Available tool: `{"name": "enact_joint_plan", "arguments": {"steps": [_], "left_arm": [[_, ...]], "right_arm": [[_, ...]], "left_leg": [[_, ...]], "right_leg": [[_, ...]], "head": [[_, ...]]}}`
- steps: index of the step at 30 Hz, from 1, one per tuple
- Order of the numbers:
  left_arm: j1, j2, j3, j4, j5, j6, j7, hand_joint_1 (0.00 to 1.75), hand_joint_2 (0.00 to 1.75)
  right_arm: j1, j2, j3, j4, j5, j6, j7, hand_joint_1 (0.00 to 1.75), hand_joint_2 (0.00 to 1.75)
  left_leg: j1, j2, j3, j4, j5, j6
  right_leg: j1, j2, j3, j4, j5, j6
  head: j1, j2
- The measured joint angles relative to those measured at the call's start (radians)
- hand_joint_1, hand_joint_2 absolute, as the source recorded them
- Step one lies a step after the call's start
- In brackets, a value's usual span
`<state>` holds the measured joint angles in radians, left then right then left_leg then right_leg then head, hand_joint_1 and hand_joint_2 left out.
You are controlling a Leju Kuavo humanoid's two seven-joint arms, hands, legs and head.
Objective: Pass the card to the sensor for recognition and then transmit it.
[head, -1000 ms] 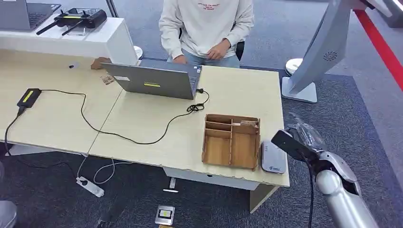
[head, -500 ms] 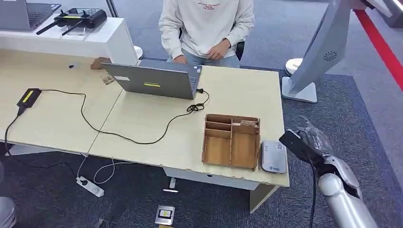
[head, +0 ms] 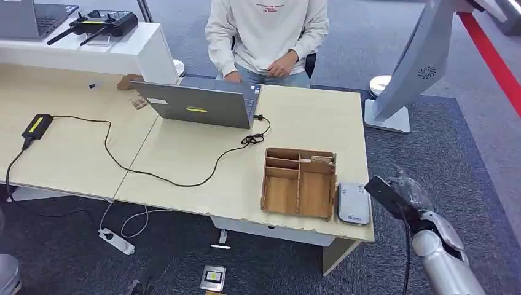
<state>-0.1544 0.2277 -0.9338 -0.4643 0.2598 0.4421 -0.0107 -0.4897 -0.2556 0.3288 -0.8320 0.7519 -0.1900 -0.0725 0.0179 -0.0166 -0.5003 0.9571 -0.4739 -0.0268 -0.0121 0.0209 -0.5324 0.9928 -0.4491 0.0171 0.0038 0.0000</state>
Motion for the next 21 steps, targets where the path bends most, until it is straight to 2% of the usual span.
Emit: {"name": "enact_joint_plan", "arguments": {"steps": [6, 8, 10, 14, 21], "left_arm": [[0.002, -0.007, 0.015, -0.002, -0.019, 0.003, -0.005, 0.0, 1.75], [0.002, -0.006, 0.023, -0.001, -0.034, -0.022, -0.017, 0.0, 1.75], [0.0, 0.005, 0.027, 0.0, -0.042, -0.049, -0.036, 0.0, 1.75], [-0.003, 0.003, 0.043, 0.005, -0.054, -0.015, -0.053, 0.0, 1.75], [-0.002, -0.016, 0.056, 0.011, -0.066, -0.001, -0.053, 0.0, 1.75]], "right_arm": [[-0.02, -0.002, -0.008, 0.022, 0.006, -0.007, -0.007, 1.75, 1.75], [-0.027, -0.008, -0.019, 0.012, 0.0, -0.01, -0.016, 1.75, 1.75], [-0.029, -0.013, -0.033, -0.031, -0.008, 0.005, -0.011, 1.75, 1.75], [-0.026, -0.039, -0.06, -0.178, -0.03, 0.081, 0.032, 1.75, 1.75], [-0.006, -0.066, -0.087, -0.323, -0.031, 0.104, 0.038, 1.75, 1.75]], "left_leg": [[0.0, 0.0, 0.0, 0.0, 0.0, 0.0], [0.0, 0.0, 0.0, 0.0, 0.0, 0.0], [0.0, 0.0, 0.0, 0.001, 0.0, 0.0], [0.0, 0.0, 0.0, 0.001, 0.0, 0.0], [0.0, 0.0, 0.0, 0.001, 0.0, 0.0]], "right_leg": [[0.0, 0.0, 0.0, 0.0, 0.0, 0.0], [0.0, 0.0, 0.0, 0.0, 0.0, 0.0], [0.0, 0.0, 0.0, 0.0, 0.001, 0.0], [0.0, 0.0, 0.0, 0.0, 0.001, 0.0], [0.0, 0.0, 0.0, 0.0, 0.001, 0.0]], "head": [[0.0, 0.0], [0.0, 0.0], [0.0, 0.0], [0.0, 0.0], [0.0, 0.0]]}}
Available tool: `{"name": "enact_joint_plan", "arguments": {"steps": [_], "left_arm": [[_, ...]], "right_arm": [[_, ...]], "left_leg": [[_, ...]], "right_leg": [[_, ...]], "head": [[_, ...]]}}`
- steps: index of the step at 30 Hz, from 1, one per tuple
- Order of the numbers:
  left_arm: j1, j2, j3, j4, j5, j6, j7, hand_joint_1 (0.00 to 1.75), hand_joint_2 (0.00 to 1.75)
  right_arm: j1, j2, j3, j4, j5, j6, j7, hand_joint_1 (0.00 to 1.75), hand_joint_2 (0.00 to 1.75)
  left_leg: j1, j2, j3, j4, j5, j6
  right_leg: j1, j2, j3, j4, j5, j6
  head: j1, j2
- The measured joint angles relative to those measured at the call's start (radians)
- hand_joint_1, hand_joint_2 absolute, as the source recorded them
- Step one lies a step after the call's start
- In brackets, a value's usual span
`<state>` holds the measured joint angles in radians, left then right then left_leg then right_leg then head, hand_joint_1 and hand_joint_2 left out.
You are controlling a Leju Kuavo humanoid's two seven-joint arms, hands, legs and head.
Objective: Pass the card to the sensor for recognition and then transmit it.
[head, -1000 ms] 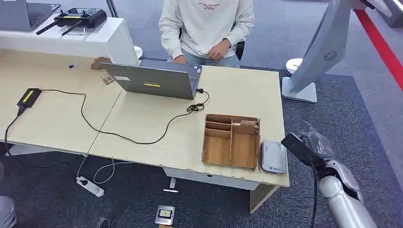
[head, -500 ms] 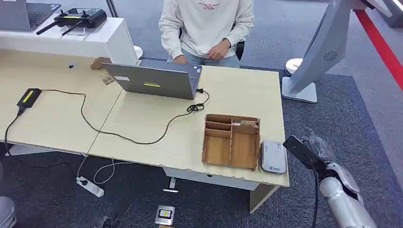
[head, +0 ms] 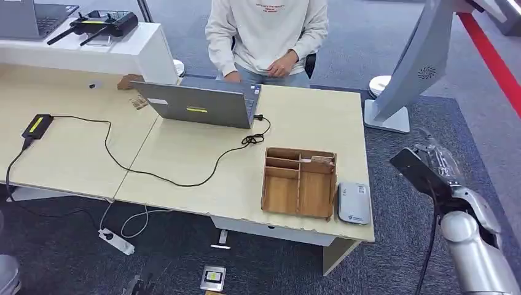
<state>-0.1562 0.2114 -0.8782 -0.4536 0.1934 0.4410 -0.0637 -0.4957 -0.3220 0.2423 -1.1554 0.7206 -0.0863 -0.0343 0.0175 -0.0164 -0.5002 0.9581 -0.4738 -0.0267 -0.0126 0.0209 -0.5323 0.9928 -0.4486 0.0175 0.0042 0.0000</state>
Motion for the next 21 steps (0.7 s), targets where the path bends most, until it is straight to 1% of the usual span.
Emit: {"name": "enact_joint_plan", "arguments": {"steps": [2, 5, 10, 15, 21], "left_arm": [[-0.001, -0.002, 0.002, 0.002, -0.005, -0.004, 0.0, 0.0, 1.75], [0.001, -0.005, 0.013, 0.006, 0.007, -0.011, 0.0, 0.0, 1.75], [0.017, -0.007, 0.036, 0.012, 0.032, -0.012, -0.012, 0.0, 1.75], [0.021, -0.007, 0.054, 0.016, 0.038, -0.021, -0.012, 0.0, 1.75], [0.021, -0.012, 0.076, 0.021, 0.04, -0.023, -0.012, 0.0, 1.75]], "right_arm": [[0.013, -0.005, -0.007, -0.038, 0.008, 0.036, 0.004, 1.75, 1.75], [0.047, -0.01, -0.01, -0.11, 0.017, 0.109, 0.015, 1.75, 1.75], [0.089, -0.007, 0.001, -0.205, 0.004, 0.186, 0.015, 1.75, 1.75], [0.101, 0.003, 0.022, -0.275, -0.007, 0.219, 0.021, 1.75, 1.75], [0.096, 0.035, 0.068, -0.31, 0.011, 0.245, 0.0, 1.75, 1.75]], "left_leg": [[0.0, 0.0, 0.0, 0.0, 0.0, 0.0], [0.0, 0.0, 0.0, 0.0, 0.0, 0.0], [0.0, 0.0, 0.0, 0.0, 0.0, 0.0], [0.0, 0.0, -0.001, 0.0, 0.0, 0.0], [0.0, 0.0, -0.001, 0.0, 0.0, 0.0]], "right_leg": [[0.0, 0.0, 0.0, 0.0, 0.0, 0.0], [0.0, 0.0, 0.0, 0.0, 0.0, 0.0], [0.001, 0.0, 0.0, 0.0, 0.0, 0.0], [0.001, 0.0, 0.0, 0.0, 0.0, 0.0], [0.001, 0.0, 0.001, 0.0, 0.0, 0.0]], "head": [[0.0, 0.0], [0.0, 0.0], [0.0, 0.0], [0.0, 0.0], [0.0, 0.0]]}}
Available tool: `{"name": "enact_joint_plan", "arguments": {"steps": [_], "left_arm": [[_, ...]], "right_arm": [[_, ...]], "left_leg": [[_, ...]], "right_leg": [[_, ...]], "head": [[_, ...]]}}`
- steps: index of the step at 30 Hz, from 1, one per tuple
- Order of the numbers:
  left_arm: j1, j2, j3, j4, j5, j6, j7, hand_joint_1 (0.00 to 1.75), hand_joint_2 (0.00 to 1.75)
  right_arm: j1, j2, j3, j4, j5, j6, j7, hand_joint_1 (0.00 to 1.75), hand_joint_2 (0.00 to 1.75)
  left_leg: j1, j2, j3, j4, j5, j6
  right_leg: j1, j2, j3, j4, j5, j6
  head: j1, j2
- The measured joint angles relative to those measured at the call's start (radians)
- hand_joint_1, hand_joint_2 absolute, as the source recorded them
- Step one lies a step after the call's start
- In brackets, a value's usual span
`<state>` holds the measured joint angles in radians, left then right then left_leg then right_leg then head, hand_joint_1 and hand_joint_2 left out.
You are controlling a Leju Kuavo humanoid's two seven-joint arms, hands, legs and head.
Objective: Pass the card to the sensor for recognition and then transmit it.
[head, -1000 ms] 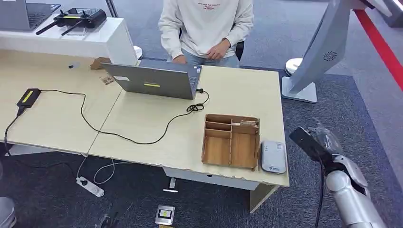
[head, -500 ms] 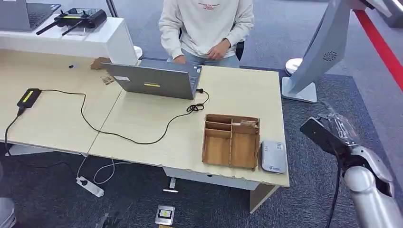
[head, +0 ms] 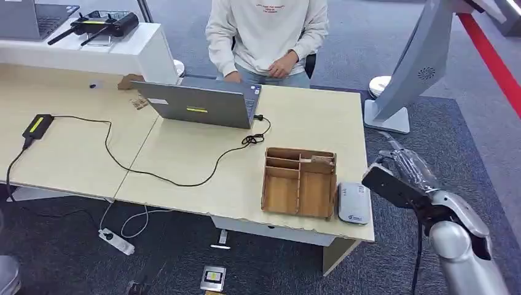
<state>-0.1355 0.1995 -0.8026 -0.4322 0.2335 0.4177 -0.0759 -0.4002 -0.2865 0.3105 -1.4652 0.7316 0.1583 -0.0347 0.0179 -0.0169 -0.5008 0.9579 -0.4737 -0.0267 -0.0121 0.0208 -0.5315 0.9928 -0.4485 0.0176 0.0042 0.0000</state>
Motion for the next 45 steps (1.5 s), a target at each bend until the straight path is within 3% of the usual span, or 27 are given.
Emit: {"name": "enact_joint_plan", "arguments": {"steps": [13, 26, 45], "left_arm": [[-0.002, -0.004, 0.011, 0.002, -0.05, 0.0, 0.003, 0.0, 1.75], [0.008, -0.006, 0.026, 0.002, -0.069, -0.002, 0.028, 0.0, 1.75], [0.015, -0.004, 0.054, -0.001, -0.072, -0.009, 0.047, 0.0, 1.75]], "right_arm": [[-0.019, 0.034, 0.09, 0.001, -0.011, -0.016, 0.013, 1.75, 1.75], [-0.037, 0.047, 0.096, 0.171, -0.031, -0.146, -0.023, 1.75, 1.75], [-0.033, 0.031, 0.072, 0.274, -0.032, -0.157, -0.04, 1.75, 1.75]], "left_leg": [[0.0, 0.0, 0.0, 0.0, 0.0, 0.0], [0.0, 0.0, 0.0, 0.0, 0.0, 0.0], [0.0, 0.0, 0.0, 0.0, 0.0, 0.0]], "right_leg": [[0.0, 0.0, 0.0, 0.0, 0.0, 0.0], [0.0, 0.0, -0.001, 0.0, 0.0, 0.0], [0.0, 0.0, -0.001, 0.0, 0.0, 0.0]], "head": [[0.0, 0.0], [0.0, 0.0], [0.0, 0.0]]}}
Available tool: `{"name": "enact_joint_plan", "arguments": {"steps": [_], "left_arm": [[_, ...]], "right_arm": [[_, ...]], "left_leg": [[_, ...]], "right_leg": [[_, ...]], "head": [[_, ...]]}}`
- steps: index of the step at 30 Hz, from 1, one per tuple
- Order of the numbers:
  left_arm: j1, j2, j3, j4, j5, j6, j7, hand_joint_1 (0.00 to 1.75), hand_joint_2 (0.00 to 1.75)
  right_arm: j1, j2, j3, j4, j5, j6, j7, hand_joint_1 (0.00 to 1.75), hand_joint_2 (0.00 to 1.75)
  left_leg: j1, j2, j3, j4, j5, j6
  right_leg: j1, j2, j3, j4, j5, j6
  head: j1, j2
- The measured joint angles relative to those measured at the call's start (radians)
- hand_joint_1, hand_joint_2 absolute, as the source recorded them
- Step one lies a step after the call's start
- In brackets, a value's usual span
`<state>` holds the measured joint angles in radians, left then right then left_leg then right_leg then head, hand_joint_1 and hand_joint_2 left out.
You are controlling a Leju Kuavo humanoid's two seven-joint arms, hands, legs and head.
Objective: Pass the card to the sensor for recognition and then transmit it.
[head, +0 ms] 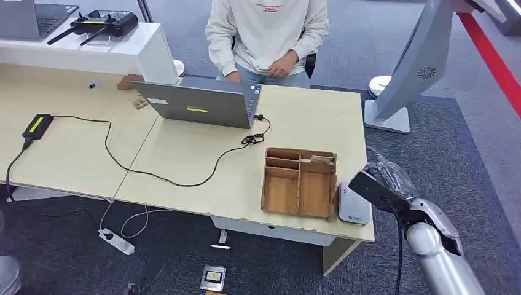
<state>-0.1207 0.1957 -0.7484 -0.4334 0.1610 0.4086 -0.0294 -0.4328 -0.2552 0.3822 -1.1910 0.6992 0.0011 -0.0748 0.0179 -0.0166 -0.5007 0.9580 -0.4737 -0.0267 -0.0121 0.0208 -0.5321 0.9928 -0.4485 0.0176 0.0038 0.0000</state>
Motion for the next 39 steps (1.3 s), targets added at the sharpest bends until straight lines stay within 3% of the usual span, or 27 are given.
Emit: {"name": "enact_joint_plan", "arguments": {"steps": [17, 39], "left_arm": [[0.002, 0.0, 0.016, -0.002, -0.023, -0.005, 0.0, 0.0, 1.75], [0.003, 0.003, 0.018, -0.033, -0.083, -0.009, 0.039, 0.0, 1.75]], "right_arm": [[0.0, 0.012, 0.0, 0.002, 0.019, 0.031, 0.009, 1.75, 1.75], [0.035, -0.011, -0.009, 0.078, -0.038, -0.001, 0.041, 1.75, 1.75]], "left_leg": [[0.0, 0.0, 0.0, 0.0, 0.0, 0.0], [0.0, 0.0, 0.0, 0.0, 0.0, 0.0]], "right_leg": [[0.0, 0.0, 0.0, 0.0, 0.0, 0.0], [0.0, 0.0, 0.0, 0.0, 0.0, 0.0]], "head": [[0.0, 0.0], [0.0, 0.0]]}}
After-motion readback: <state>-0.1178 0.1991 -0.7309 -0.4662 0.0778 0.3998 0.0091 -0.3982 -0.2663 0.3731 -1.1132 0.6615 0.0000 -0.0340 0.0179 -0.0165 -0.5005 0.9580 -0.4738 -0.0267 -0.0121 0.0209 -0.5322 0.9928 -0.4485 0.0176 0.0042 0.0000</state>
